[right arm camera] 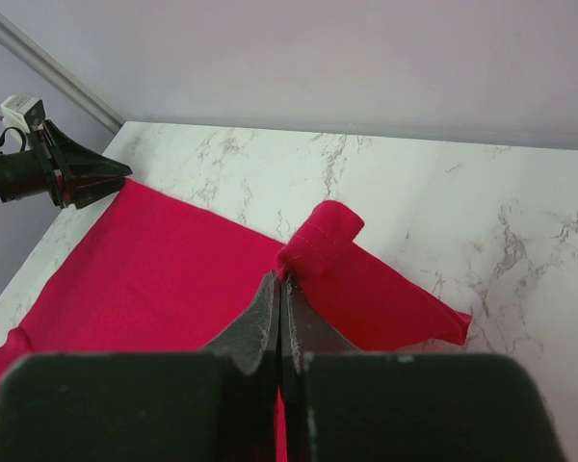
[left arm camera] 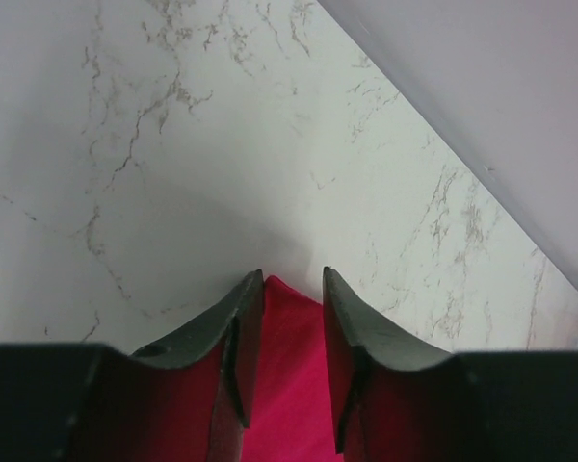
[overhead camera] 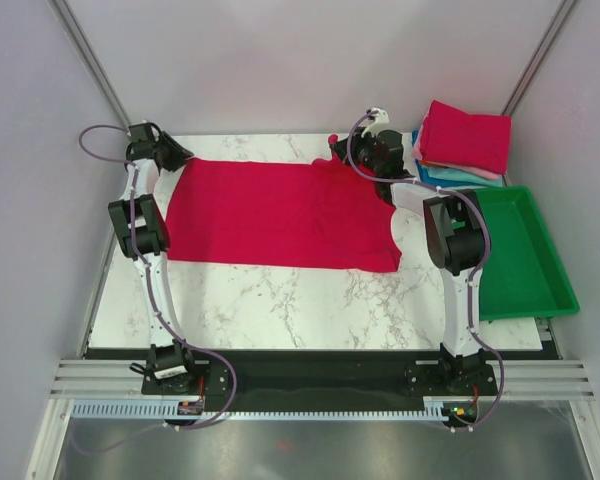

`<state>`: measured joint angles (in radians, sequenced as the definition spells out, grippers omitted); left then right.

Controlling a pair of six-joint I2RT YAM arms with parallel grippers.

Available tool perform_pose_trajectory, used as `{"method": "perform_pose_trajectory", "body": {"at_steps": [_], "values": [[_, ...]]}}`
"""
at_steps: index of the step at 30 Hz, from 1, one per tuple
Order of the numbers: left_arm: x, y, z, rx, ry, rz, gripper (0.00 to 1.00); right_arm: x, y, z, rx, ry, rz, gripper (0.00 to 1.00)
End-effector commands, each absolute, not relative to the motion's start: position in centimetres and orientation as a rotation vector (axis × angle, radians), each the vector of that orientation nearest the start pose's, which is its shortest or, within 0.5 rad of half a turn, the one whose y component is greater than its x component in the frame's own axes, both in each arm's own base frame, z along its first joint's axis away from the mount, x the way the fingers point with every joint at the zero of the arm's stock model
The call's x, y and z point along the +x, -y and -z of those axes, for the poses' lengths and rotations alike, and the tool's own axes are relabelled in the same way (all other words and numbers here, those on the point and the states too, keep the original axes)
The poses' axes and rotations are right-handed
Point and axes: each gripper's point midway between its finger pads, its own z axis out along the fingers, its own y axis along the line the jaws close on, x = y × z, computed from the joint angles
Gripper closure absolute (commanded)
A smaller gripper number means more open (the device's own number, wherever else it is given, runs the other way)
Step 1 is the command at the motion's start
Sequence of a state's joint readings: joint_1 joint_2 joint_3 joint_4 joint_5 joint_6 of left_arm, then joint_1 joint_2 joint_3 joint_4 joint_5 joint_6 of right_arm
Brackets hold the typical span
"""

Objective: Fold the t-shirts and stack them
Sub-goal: Fold the tshirt

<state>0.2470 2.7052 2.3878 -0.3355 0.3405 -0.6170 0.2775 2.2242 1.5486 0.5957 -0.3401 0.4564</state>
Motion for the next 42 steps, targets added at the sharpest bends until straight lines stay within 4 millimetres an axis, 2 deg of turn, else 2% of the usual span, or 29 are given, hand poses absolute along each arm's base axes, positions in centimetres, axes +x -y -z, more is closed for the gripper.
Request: {"method": "perform_pose_trajectory", "body": {"at_steps": [1, 3, 5, 9, 15, 20, 23, 25, 27, 28, 29, 31, 35, 40, 41, 42], "values": [[66.5, -8.6, -3.2, -0.763, -2.15, 0.531, 0.62, 59.6, -24.9, -17.3, -0.126, -1.649, -0.855, 1.0], [66.5, -8.6, -3.1, -0.757, -2.15, 0.533, 0.77, 59.7, -24.8, -17.1, -0.122, -1.655, -0.857, 1.0], [66.6, -8.7, -3.2, -0.752, -2.147, 0.533, 0.98, 59.7, -24.8, -16.9, -0.121, -1.657, -0.858, 1.0], [66.9, -8.6, -3.8, -0.73, -2.132, 0.542, 0.98, 59.8, -24.4, -16.7, -0.114, -1.665, -0.851, 1.0], [67.1, -8.7, -6.8, -0.691, -2.094, 0.525, 0.98, 59.8, -24.4, -17.0, -0.127, -1.658, -0.844, 1.0], [66.5, -8.5, -10.5, -0.673, -2.06, 0.534, 0.98, 59.4, -24.4, -20.1, -0.172, -1.595, -0.828, 1.0], [65.7, -8.3, -10.9, -0.672, -2.073, 0.533, 0.98, 58.8, -24.1, -21.7, -0.192, -1.571, -0.809, 1.0], [65.3, -8.2, -12.3, -0.659, -2.062, 0.527, 0.98, 58.2, -23.9, -22.6, -0.196, -1.556, -0.804, 1.0], [64.6, -8.3, -12.2, -0.659, -2.073, 0.521, 0.98, 57.8, -23.7, -23.3, -0.197, -1.536, -0.802, 1.0], [64.4, -8.4, -13.3, -0.649, -2.062, 0.519, 0.98, 57.3, -23.6, -23.7, -0.197, -1.53, -0.803, 1.0], [64.0, -8.5, -13.0, -0.654, -2.072, 0.518, 0.98, 57.1, -23.6, -23.9, -0.198, -1.527, -0.806, 1.0], [63.6, -8.5, -14.0, -0.648, -2.064, 0.521, 0.98, 56.5, -23.5, -24.4, -0.199, -1.523, -0.81, 1.0], [62.3, -8.6, -14.2, -0.634, -2.081, 0.524, 0.98, 54.8, -23.1, -24.9, -0.198, -1.528, -0.815, 1.0], [60.0, -8.8, -14.0, -0.625, -2.1, 0.509, 0.98, 51.8, -22.0, -24.5, -0.182, -1.558, -0.799, 1.0], [59.2, -9.3, -12.7, -0.642, -2.119, 0.502, 0.98, 51.4, -21.8, -24.3, -0.18, -1.566, -0.795, 1.0], [58.7, -9.4, -13.5, -0.636, -2.107, 0.502, 0.98, 50.9, -21.6, -24.1, -0.176, -1.574, -0.795, 1.0]]}}
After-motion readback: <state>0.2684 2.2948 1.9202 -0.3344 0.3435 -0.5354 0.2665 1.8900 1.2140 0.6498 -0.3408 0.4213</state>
